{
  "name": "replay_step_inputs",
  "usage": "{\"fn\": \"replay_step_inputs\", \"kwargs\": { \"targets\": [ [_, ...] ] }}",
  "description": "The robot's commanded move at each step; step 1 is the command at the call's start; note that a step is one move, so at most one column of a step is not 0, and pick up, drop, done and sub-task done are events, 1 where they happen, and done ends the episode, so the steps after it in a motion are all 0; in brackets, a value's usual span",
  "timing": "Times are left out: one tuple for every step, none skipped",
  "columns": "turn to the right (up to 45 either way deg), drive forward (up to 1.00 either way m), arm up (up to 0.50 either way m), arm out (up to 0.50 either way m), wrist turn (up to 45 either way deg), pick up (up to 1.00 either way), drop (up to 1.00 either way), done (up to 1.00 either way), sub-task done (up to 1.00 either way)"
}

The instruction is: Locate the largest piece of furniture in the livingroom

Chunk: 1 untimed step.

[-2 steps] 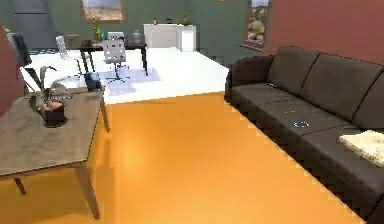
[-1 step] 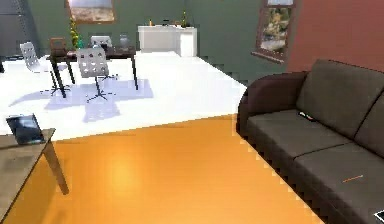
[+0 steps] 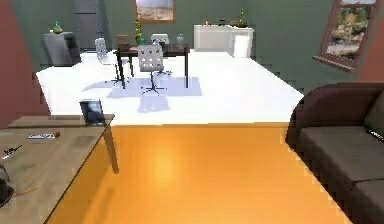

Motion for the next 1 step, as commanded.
{"fn": "replay_step_inputs", "kwargs": {
  "targets": [
    [0.0,1.00,0.00,0.00,0.0,0.00,0.00,0.00,0.00]
  ]
}}
